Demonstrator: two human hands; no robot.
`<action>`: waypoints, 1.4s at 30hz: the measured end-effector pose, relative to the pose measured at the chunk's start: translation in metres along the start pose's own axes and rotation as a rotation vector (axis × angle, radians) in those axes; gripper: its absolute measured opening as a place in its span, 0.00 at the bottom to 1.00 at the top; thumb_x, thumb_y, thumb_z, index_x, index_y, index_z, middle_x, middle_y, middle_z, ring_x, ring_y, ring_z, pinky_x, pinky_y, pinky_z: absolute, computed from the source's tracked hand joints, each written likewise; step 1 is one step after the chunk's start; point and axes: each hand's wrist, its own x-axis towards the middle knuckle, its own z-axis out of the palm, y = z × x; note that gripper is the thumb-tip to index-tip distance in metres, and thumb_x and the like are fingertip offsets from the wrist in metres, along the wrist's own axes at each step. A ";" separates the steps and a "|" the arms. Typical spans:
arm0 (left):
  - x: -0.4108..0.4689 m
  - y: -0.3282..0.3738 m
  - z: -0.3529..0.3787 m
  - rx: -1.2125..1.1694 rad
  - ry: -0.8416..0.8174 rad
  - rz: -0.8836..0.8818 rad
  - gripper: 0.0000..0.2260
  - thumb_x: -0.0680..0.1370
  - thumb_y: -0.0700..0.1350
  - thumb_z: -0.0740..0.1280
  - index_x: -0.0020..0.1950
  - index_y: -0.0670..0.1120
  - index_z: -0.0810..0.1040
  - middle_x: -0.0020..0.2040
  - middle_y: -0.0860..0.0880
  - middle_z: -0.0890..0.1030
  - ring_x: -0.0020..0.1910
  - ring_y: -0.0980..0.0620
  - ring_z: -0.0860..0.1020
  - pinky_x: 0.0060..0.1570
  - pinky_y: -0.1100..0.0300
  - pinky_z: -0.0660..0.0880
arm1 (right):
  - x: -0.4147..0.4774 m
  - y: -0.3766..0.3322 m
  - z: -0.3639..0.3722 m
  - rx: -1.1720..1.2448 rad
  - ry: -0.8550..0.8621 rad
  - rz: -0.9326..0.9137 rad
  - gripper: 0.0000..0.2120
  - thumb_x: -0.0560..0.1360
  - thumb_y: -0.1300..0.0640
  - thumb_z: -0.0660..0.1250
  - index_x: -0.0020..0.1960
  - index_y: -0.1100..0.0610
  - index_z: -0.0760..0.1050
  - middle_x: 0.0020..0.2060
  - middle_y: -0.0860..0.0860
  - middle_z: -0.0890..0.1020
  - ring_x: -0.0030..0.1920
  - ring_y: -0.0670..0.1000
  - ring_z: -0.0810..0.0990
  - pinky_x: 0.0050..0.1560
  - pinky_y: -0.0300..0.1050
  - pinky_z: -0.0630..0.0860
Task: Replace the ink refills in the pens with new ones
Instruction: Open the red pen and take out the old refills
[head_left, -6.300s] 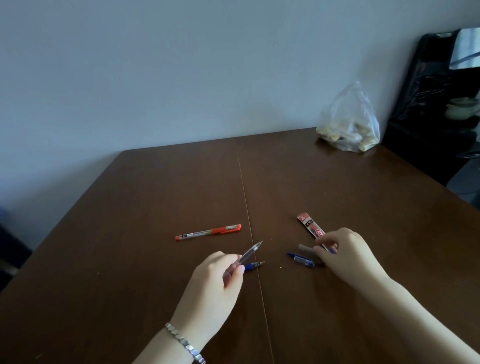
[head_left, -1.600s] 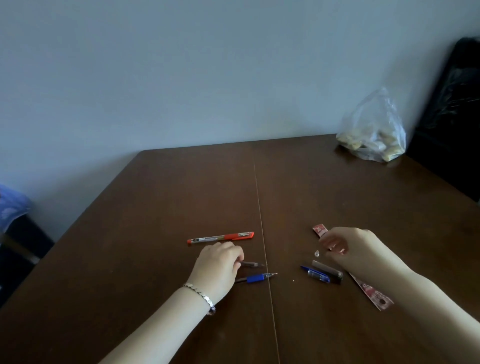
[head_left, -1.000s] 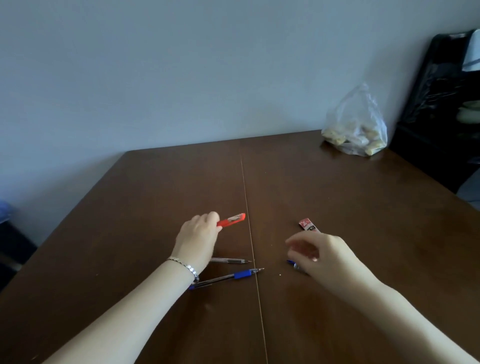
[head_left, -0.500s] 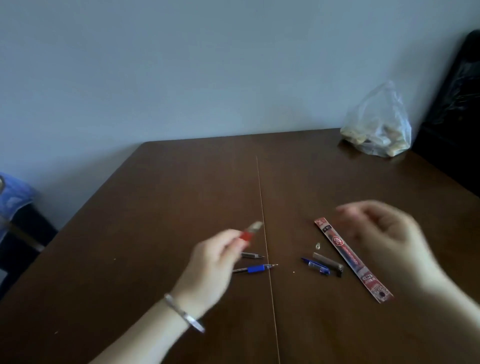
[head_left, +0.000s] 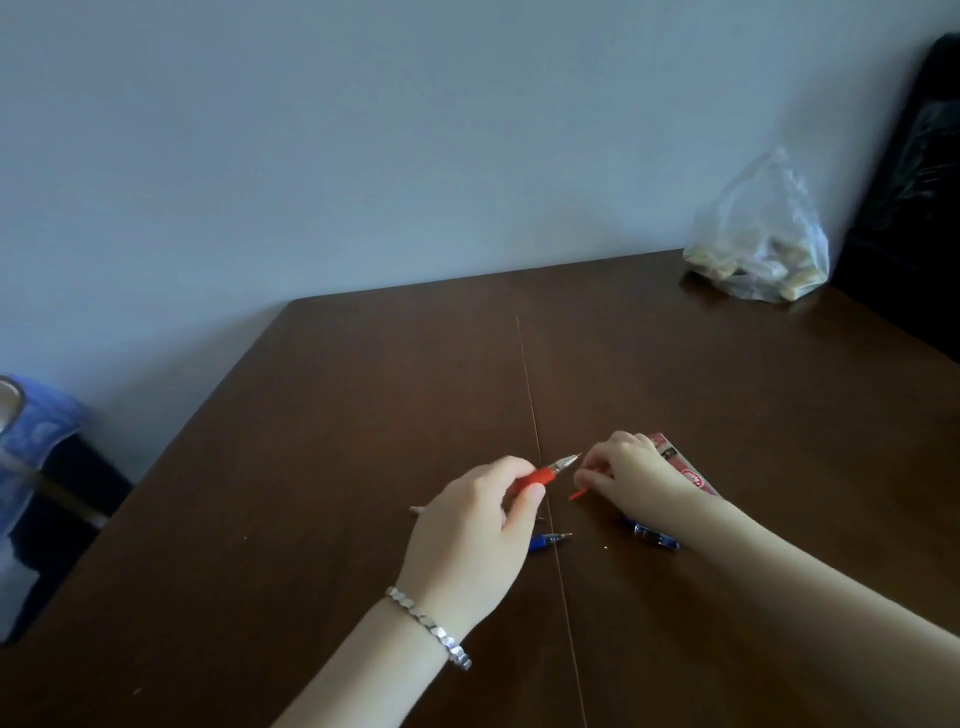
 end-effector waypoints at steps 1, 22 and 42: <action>0.000 0.001 -0.001 0.002 0.003 0.000 0.10 0.77 0.52 0.59 0.56 0.53 0.74 0.40 0.58 0.76 0.36 0.59 0.75 0.30 0.73 0.68 | -0.002 0.001 -0.001 -0.018 -0.006 -0.002 0.11 0.75 0.50 0.63 0.54 0.52 0.77 0.57 0.53 0.73 0.60 0.53 0.67 0.60 0.47 0.66; -0.010 0.031 0.020 -0.256 0.091 0.030 0.07 0.76 0.45 0.62 0.49 0.47 0.79 0.36 0.52 0.82 0.35 0.56 0.78 0.33 0.70 0.72 | -0.082 -0.063 -0.013 1.684 0.356 0.183 0.10 0.55 0.61 0.73 0.36 0.58 0.82 0.32 0.51 0.82 0.29 0.45 0.79 0.31 0.34 0.76; -0.005 0.039 -0.005 -1.275 -0.555 -0.323 0.15 0.75 0.50 0.60 0.41 0.38 0.74 0.25 0.53 0.70 0.21 0.60 0.62 0.19 0.71 0.60 | -0.101 -0.057 -0.037 1.685 0.044 -0.126 0.14 0.65 0.59 0.65 0.49 0.57 0.80 0.38 0.51 0.86 0.35 0.46 0.82 0.35 0.36 0.78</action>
